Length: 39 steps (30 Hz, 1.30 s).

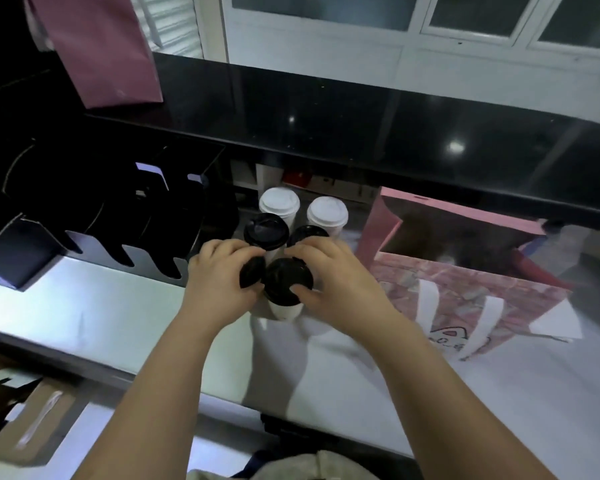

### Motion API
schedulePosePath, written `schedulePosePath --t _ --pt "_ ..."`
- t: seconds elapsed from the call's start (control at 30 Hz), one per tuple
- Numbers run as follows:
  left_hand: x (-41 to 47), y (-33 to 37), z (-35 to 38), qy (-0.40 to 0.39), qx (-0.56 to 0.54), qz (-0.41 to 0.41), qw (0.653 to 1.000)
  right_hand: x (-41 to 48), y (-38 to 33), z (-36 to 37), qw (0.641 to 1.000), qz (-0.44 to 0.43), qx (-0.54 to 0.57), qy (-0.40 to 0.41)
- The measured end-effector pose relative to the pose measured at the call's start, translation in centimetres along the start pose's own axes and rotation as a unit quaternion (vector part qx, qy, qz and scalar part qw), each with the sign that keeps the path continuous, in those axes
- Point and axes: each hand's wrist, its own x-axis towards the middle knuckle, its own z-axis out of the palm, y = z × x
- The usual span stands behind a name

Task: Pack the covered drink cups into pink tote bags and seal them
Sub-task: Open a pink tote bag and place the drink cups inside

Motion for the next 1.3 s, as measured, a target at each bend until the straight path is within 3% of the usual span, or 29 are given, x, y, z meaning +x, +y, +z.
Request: schedulePosePath --t 0.13,0.23,0.47,0.8,1.03,1.3 --pt "0.5 -2.9 0.2 -0.013 -0.027 -0.012 0.999 2.0 0.5 3.8 0.989 0.043 -0.079 -0.119" --pt "1.0 -4.5 0.3 -0.026 -0.038 -0.012 0.999 2.7 0.8 6.0 0.976 0.063 -0.143 -0.154" --pt "2.5 -5.7 1.4 -0.036 -0.044 0.014 0.998 3.6 0.6 8.8 0.961 0.065 -0.209 -0.167" --pt "4.0 -5.2 1.6 -0.055 -0.073 0.045 0.995 2.9 0.1 7.4 0.965 0.047 -0.198 -0.164" --pt "6.8 -3.2 -0.8 -0.019 -0.079 0.085 0.993 3.5 -1.8 2.4 0.981 0.074 -0.150 -0.103" --pt "12.2 2.9 -4.5 0.008 -0.096 0.189 0.977 2.5 -2.7 -8.3 0.986 0.125 -0.092 0.052"
